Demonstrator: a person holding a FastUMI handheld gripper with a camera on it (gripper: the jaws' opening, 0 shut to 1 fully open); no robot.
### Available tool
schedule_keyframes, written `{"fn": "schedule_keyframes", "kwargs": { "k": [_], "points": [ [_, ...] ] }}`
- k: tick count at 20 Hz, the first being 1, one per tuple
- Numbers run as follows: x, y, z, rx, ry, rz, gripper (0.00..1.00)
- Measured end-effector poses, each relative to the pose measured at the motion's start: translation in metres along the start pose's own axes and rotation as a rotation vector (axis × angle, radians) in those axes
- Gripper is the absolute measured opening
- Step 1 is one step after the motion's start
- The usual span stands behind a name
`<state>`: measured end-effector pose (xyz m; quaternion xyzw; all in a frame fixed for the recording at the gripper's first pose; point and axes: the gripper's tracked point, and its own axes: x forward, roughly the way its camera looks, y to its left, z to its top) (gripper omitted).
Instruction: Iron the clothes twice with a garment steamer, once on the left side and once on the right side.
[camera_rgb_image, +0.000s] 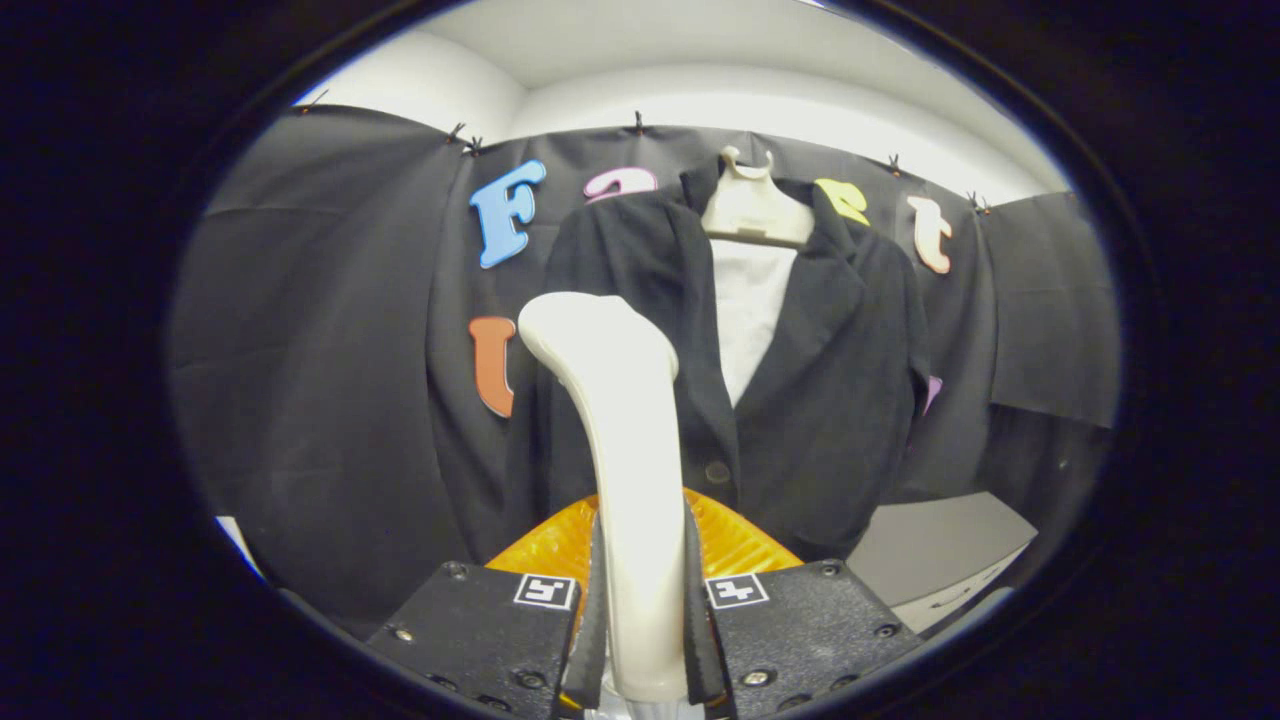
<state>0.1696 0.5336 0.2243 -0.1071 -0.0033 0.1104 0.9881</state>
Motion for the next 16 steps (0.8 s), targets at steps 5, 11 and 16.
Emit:
{"fn": "schedule_keyframes", "kwargs": {
  "k": [5, 11, 16],
  "points": [
    [0.028, 0.027, 0.050, 0.020, -0.056, 0.001, 0.34],
    [0.063, 0.021, 0.096, -0.005, -0.093, -0.081, 0.34],
    [0.072, 0.009, 0.121, -0.006, -0.128, -0.135, 0.34]
  ]
}}
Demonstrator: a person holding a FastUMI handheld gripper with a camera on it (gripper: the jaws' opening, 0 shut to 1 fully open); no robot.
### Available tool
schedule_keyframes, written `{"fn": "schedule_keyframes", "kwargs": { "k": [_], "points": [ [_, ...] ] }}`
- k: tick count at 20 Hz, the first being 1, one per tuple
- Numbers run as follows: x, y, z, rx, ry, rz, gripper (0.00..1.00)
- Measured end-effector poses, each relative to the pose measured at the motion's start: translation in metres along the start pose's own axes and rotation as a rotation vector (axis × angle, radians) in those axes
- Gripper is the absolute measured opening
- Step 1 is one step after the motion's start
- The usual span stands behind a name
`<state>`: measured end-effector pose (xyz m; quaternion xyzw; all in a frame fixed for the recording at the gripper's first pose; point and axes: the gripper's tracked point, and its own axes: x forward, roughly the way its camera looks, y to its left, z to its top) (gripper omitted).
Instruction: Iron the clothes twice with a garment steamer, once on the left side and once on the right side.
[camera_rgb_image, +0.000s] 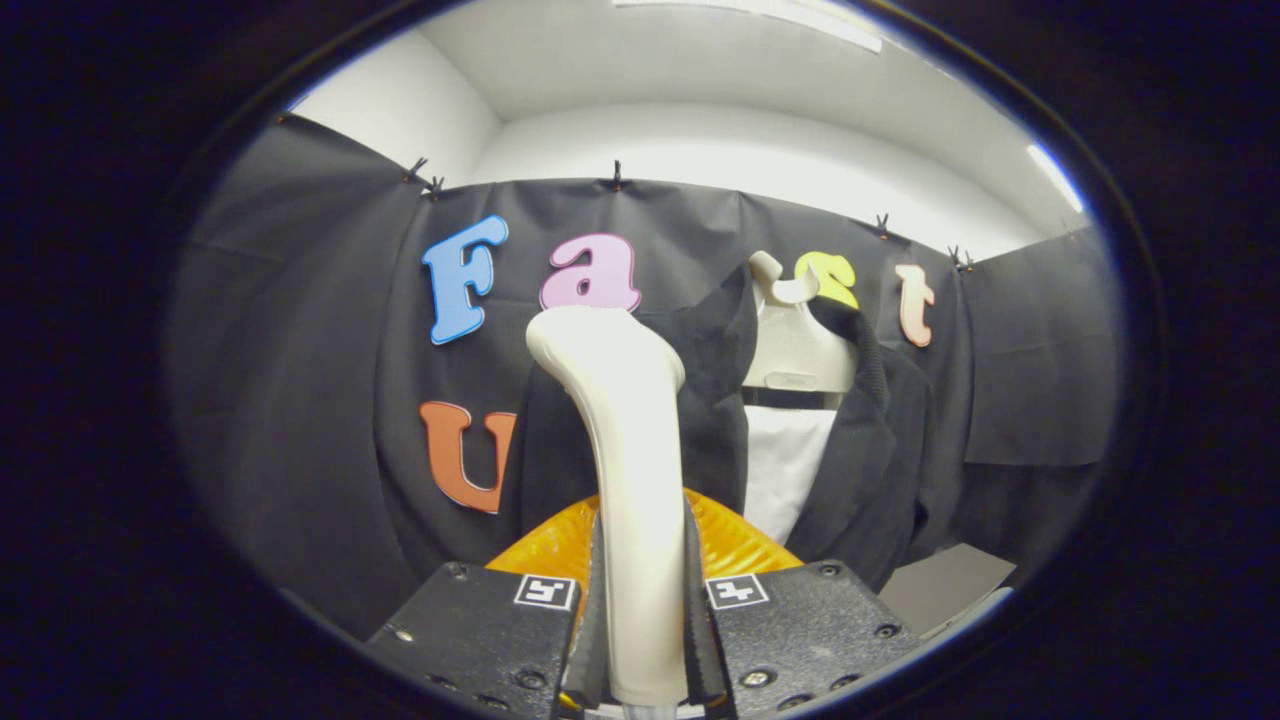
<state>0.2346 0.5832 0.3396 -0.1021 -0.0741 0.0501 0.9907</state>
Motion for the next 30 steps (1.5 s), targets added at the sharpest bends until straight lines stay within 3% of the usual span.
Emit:
{"fn": "schedule_keyframes", "kwargs": {
  "k": [6, 30],
  "points": [
    [-0.014, -0.023, 0.009, -0.035, -0.068, -0.099, 0.34],
    [-0.033, -0.023, -0.110, -0.137, 0.112, -0.070, 0.34]
  ]
}}
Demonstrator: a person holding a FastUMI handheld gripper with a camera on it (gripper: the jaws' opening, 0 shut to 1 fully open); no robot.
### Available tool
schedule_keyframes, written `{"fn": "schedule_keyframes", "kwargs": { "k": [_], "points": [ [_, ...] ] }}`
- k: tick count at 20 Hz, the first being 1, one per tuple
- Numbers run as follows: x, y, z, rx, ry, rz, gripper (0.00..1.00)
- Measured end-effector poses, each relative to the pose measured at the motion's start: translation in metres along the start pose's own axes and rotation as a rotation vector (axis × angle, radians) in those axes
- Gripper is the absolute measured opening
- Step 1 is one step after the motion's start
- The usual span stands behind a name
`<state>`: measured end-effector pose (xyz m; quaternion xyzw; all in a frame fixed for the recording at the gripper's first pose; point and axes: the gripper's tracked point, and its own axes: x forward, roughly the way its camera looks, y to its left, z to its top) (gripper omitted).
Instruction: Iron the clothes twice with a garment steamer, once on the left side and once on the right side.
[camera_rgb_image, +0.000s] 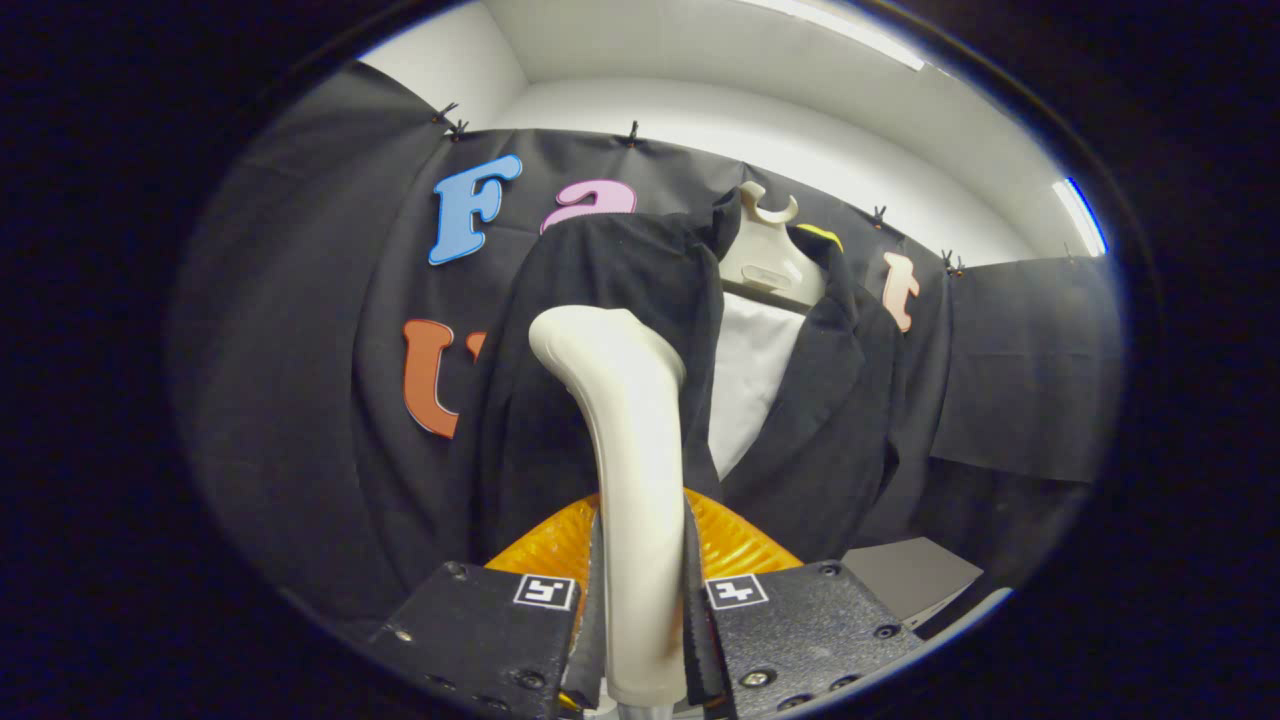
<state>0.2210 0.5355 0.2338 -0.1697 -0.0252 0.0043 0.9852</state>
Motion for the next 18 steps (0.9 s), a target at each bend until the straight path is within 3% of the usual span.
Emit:
{"fn": "schedule_keyframes", "kwargs": {
  "k": [18],
  "points": [
    [-0.019, 0.001, -0.097, -0.056, 0.138, 0.037, 0.34]
  ]
}}
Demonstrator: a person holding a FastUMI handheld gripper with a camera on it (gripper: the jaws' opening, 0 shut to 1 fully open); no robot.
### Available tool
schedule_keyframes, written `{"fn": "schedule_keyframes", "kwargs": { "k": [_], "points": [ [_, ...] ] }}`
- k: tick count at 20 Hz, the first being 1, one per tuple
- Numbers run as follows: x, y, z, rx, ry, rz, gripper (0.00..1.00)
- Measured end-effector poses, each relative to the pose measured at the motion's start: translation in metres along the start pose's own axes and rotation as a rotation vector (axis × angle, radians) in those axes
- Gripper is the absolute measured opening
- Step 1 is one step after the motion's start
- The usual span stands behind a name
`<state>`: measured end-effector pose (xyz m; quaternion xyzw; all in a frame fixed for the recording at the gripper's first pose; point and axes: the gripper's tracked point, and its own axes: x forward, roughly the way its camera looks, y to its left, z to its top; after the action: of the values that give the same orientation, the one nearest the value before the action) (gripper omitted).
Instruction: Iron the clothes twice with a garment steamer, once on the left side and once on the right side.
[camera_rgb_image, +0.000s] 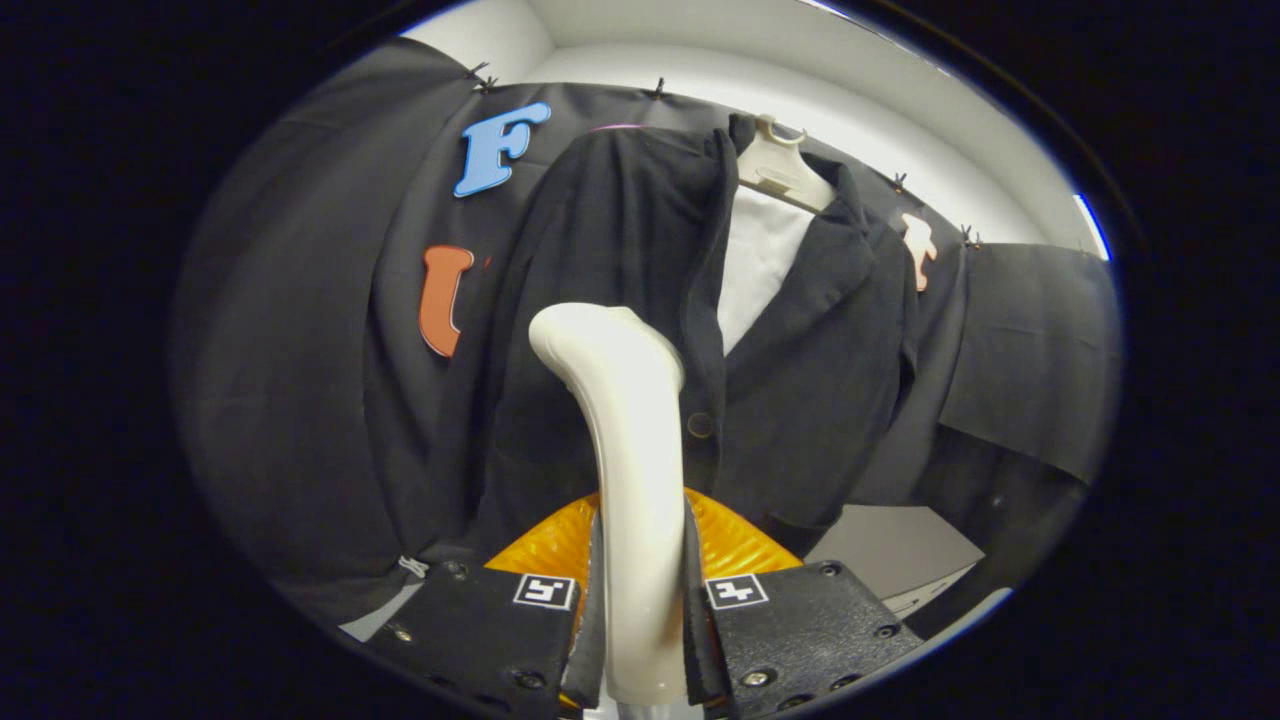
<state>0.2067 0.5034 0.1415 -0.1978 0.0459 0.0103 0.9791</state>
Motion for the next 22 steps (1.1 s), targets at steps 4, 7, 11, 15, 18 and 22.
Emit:
{"fn": "schedule_keyframes", "kwargs": {
  "k": [4, 7, 11, 15, 18, 22],
  "points": [
    [-0.002, 0.006, -0.034, -0.017, 0.052, 0.015, 0.34],
    [-0.001, 0.010, -0.055, -0.033, 0.064, 0.011, 0.34],
    [0.000, 0.014, -0.080, -0.056, 0.096, 0.015, 0.34],
    [0.000, 0.018, -0.101, -0.083, 0.122, 0.021, 0.34],
    [0.006, 0.019, -0.112, -0.099, 0.134, 0.021, 0.34],
    [0.006, 0.026, -0.133, -0.129, 0.157, 0.030, 0.34]
  ]
}}
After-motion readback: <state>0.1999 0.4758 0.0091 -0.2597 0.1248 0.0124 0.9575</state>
